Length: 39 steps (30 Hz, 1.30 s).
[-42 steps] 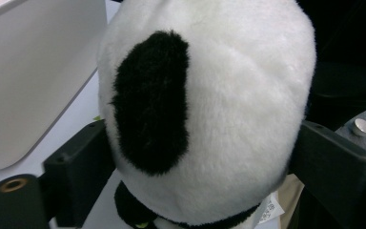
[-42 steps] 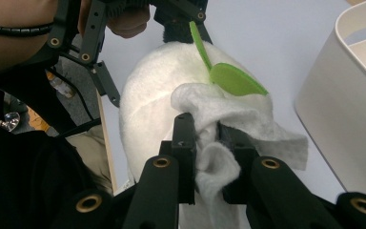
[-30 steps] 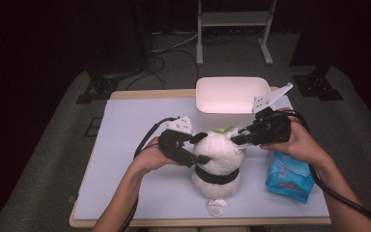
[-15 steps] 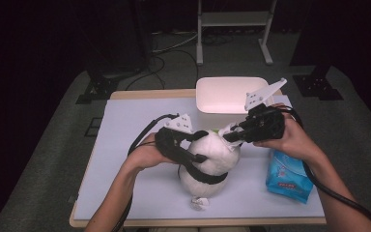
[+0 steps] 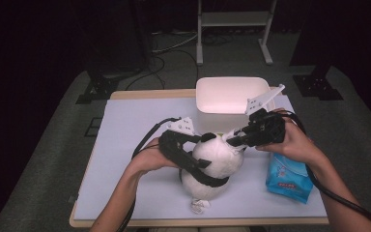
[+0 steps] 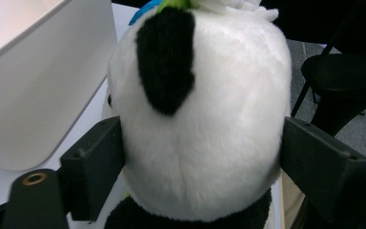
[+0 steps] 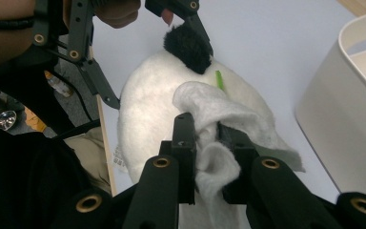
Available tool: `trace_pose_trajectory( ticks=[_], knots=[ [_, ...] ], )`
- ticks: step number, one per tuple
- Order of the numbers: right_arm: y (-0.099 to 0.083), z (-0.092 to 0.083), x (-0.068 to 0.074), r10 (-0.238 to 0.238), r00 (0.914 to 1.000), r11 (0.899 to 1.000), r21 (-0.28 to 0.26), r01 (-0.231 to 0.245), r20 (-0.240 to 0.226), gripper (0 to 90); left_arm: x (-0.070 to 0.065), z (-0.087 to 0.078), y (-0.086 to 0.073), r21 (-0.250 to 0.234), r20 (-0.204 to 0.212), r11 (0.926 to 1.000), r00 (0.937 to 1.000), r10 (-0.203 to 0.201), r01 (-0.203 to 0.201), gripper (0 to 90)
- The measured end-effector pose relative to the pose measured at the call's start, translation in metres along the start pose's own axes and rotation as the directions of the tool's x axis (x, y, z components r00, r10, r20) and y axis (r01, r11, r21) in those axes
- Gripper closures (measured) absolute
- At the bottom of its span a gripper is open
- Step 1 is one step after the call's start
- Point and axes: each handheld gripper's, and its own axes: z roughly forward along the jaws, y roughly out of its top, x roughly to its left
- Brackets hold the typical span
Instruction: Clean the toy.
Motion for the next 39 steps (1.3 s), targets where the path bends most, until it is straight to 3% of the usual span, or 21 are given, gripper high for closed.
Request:
trace_pose_trajectory(
  ticks=[4,8,13,19,26,31,34,39],
  knots=[
    [-0.005,-0.002,-0.002,0.012,0.9999,1.000,0.003,-0.012,0.003,78.2,0.003,0.007,-0.004,0.009,0.016,0.9998,0.9998,-0.015,0.015,10.7],
    [-0.008,-0.002,-0.004,0.018,0.9998,1.000,0.001,-0.018,0.002,78.2,0.007,0.012,-0.008,-0.012,0.043,0.9996,0.9988,-0.024,0.025,10.5],
    [-0.010,-0.004,-0.005,0.031,0.9995,1.000,-0.007,-0.031,0.005,78.2,0.006,0.009,-0.007,-0.049,0.037,0.9988,0.9993,-0.004,0.006,31.2],
    [-0.008,-0.009,-0.002,0.027,0.9996,0.998,-0.060,-0.028,-0.007,78.2,0.003,-0.003,0.002,-0.029,0.008,0.9991,0.9995,0.031,-0.031,37.3],
    [-0.009,-0.008,-0.003,0.027,0.9996,0.998,-0.057,-0.028,-0.013,78.2,0.000,-0.008,0.007,0.011,-0.001,0.9990,0.9990,0.044,-0.044,38.1],
    [-0.005,-0.011,0.002,0.010,0.9998,0.999,-0.038,-0.009,0.019,78.1,-0.002,0.000,0.013,0.039,0.000,0.9981,0.9989,0.048,-0.048,36.6],
    [-0.001,-0.012,0.004,-0.006,0.9995,0.999,-0.031,0.007,0.031,78.1,-0.002,0.001,0.013,0.031,-0.001,0.9986,0.9991,0.042,-0.042,35.8],
    [0.002,-0.011,0.004,-0.003,1.0000,0.998,-0.069,0.002,-0.008,78.0,-0.005,0.008,0.014,0.034,0.013,0.9978,0.9983,0.057,-0.057,34.9]
  ],
)
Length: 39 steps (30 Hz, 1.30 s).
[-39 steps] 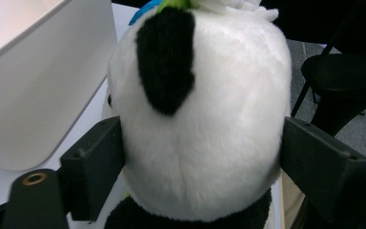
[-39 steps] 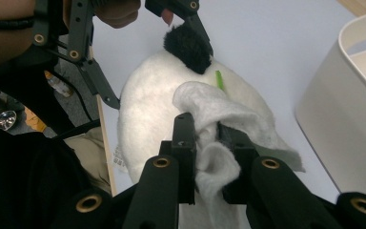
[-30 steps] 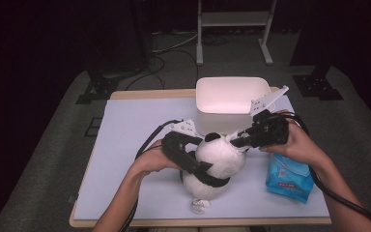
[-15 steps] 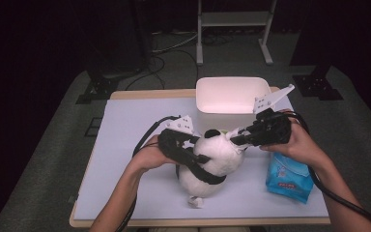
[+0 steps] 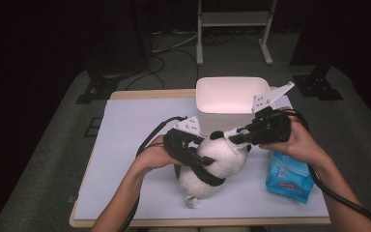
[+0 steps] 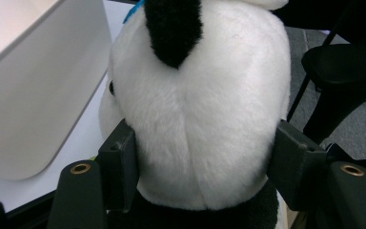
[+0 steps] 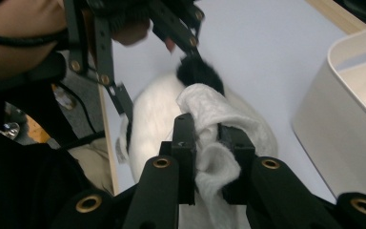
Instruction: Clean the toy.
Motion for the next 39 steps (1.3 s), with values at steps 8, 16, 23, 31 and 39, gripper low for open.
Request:
trace_pose_trajectory(
  ticks=[8,16,23,31,39],
  knots=[
    [-0.006,0.009,-0.002,-0.004,0.9998,0.996,0.087,0.002,0.020,78.0,0.000,0.013,0.000,0.017,0.006,0.9998,0.9999,-0.013,0.012,24.2],
    [-0.034,0.001,-0.013,0.075,0.9964,0.994,0.078,-0.078,0.040,78.0,-0.002,0.012,-0.007,0.019,-0.024,0.9995,0.9993,-0.027,0.027,14.9],
    [-0.049,-0.002,-0.020,0.096,0.9927,0.990,0.092,-0.103,0.072,78.1,-0.001,0.012,-0.017,0.046,-0.032,0.9979,0.9985,-0.044,0.046,11.5],
    [-0.074,-0.004,-0.030,0.151,0.9845,0.983,0.091,-0.159,0.090,78.4,-0.001,0.012,-0.033,0.090,-0.037,0.9941,0.9977,-0.057,0.060,10.4],
    [-0.100,0.000,-0.041,0.218,0.9731,0.971,0.084,-0.224,0.075,78.9,0.000,0.014,-0.037,0.107,-0.033,0.9925,0.9979,-0.056,0.059,10.0]
  ],
)
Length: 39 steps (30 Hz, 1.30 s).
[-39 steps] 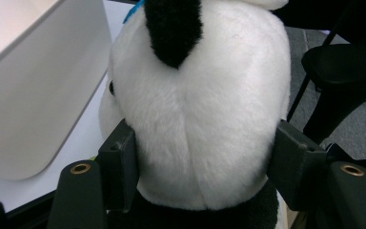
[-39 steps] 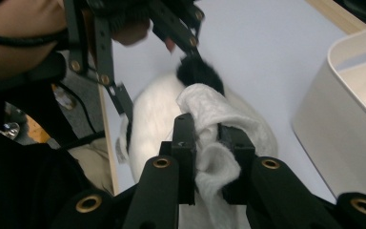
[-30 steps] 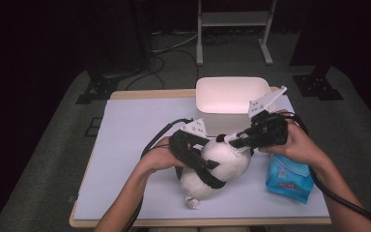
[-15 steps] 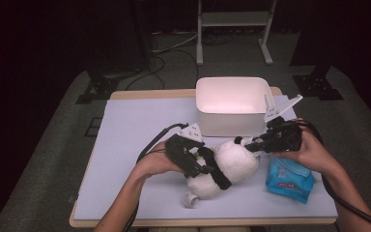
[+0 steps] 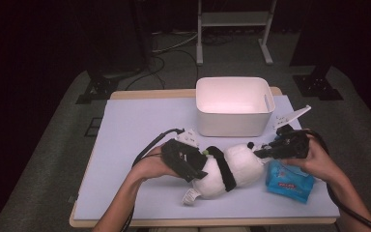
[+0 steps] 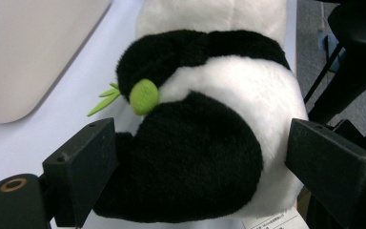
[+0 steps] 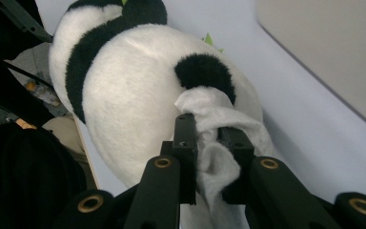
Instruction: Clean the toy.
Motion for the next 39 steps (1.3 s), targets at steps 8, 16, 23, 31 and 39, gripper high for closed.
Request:
trace_pose_trajectory(
  ticks=[8,16,23,31,39],
  knots=[
    [-0.016,-0.011,-0.007,0.030,0.9995,0.998,-0.053,-0.031,-0.013,78.8,-0.002,0.012,0.006,-0.029,0.036,0.9995,0.9993,0.014,-0.013,16.7],
    [-0.001,-0.021,0.003,-0.025,0.9993,0.999,-0.025,0.026,0.026,78.6,-0.005,0.015,0.009,-0.013,0.056,0.9996,0.9981,0.026,-0.025,17.7],
    [0.002,-0.026,0.001,-0.025,0.9996,0.999,-0.047,0.026,0.009,78.4,-0.005,0.016,0.012,-0.011,0.061,0.9995,0.9977,0.029,-0.028,18.0],
    [0.013,-0.023,0.006,-0.058,0.9983,0.998,-0.037,0.058,0.006,78.4,-0.004,0.016,0.016,0.005,0.062,0.9995,0.9976,0.031,-0.032,17.9],
    [0.019,-0.013,0.010,-0.074,0.9966,0.997,-0.031,0.073,-0.035,78.1,-0.005,0.020,0.021,-0.002,0.064,0.9993,0.9972,0.038,-0.038,17.9]
  ],
)
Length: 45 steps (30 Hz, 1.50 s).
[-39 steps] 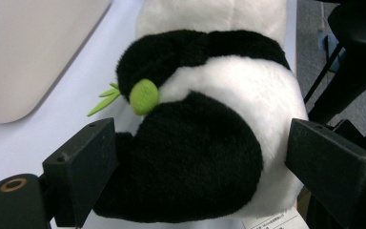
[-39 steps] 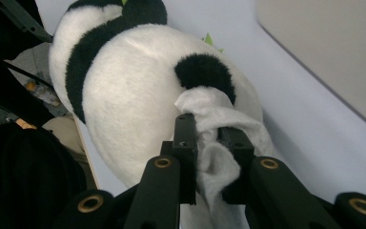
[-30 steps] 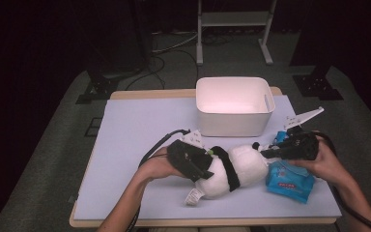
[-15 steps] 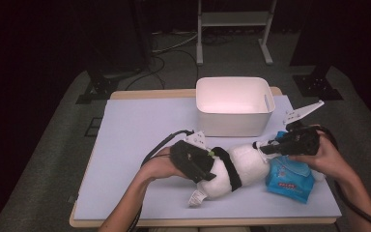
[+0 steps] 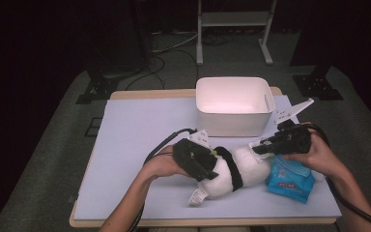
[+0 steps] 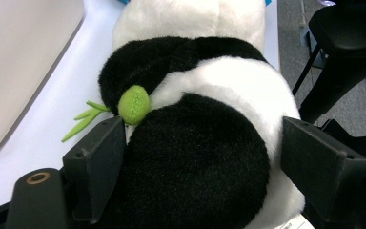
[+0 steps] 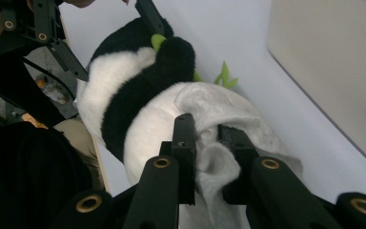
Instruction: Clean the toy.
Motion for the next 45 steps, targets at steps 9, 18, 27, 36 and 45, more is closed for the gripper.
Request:
trace_pose_trajectory(
  ticks=[9,18,27,36,45],
  knots=[
    [0.007,0.017,0.004,-0.020,0.9996,0.999,0.033,0.021,-0.021,77.9,0.000,0.004,0.006,0.005,-0.004,1.0000,1.0000,0.009,-0.009,17.9],
    [0.021,0.041,0.012,-0.052,0.9974,0.996,0.074,0.056,-0.050,77.3,0.002,0.007,0.010,-0.002,-0.002,1.0000,1.0000,0.004,-0.004,17.8],
    [0.028,0.048,0.017,-0.085,0.9958,0.989,0.120,0.089,-0.034,77.1,0.003,0.006,0.010,0.001,0.000,1.0000,1.0000,0.000,0.000,18.0],
    [0.017,0.024,0.004,-0.045,0.9989,0.996,0.083,0.045,0.008,77.1,0.004,0.006,0.011,-0.002,0.001,1.0000,1.0000,-0.006,0.006,18.1],
    [0.008,0.028,-0.004,-0.019,0.9995,0.996,0.088,0.017,0.025,77.1,-0.001,0.003,0.012,-0.020,-0.020,0.9998,0.9998,-0.008,0.008,17.2]
  ],
)
